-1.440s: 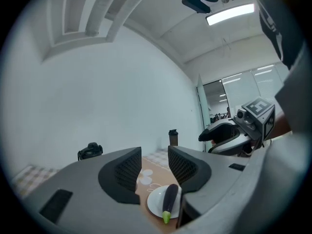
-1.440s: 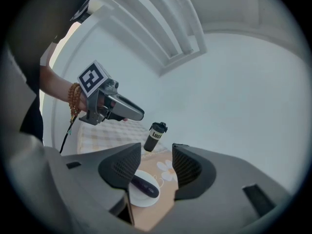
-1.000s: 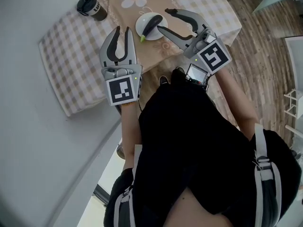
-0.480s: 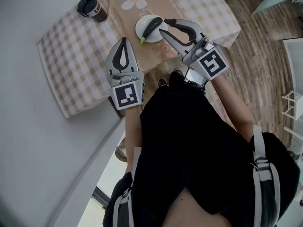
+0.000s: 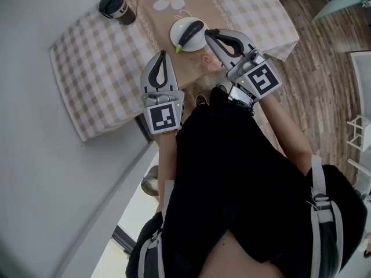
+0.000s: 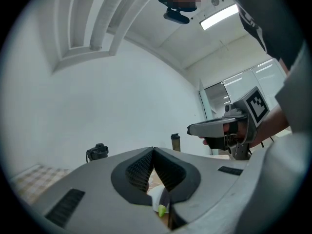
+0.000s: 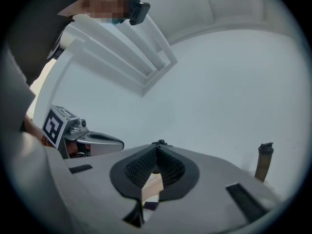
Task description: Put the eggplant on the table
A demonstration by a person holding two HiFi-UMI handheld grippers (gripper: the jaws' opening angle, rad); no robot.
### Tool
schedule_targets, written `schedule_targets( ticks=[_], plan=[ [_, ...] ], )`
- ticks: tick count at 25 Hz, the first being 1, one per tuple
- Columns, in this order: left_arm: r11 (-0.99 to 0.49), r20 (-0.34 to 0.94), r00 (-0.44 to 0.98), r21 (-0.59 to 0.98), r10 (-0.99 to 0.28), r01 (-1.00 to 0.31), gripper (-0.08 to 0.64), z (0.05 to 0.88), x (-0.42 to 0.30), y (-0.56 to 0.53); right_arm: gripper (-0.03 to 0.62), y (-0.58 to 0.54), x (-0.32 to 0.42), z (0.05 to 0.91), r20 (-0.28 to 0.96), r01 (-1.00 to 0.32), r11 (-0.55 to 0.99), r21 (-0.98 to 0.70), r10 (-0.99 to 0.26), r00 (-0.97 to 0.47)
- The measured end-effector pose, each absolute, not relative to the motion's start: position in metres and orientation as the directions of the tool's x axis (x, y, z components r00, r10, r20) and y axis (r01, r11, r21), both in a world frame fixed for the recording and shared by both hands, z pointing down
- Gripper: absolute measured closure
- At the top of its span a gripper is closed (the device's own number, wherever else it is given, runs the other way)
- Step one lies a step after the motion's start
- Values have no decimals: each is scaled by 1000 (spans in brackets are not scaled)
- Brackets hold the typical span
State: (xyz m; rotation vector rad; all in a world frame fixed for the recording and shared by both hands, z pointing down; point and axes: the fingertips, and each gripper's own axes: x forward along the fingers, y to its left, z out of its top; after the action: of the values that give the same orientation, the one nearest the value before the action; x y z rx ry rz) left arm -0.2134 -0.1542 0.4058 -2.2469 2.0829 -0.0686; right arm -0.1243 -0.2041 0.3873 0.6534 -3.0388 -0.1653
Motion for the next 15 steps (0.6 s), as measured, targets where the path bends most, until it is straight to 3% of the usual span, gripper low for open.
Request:
schedule_targets(
  ticks=[15],
  plan=[
    [-105,43,102,-81,-994,-991,571,430,-202,-151,586,-205,-114,410,76,-407,912,60,-411,-909]
  ],
)
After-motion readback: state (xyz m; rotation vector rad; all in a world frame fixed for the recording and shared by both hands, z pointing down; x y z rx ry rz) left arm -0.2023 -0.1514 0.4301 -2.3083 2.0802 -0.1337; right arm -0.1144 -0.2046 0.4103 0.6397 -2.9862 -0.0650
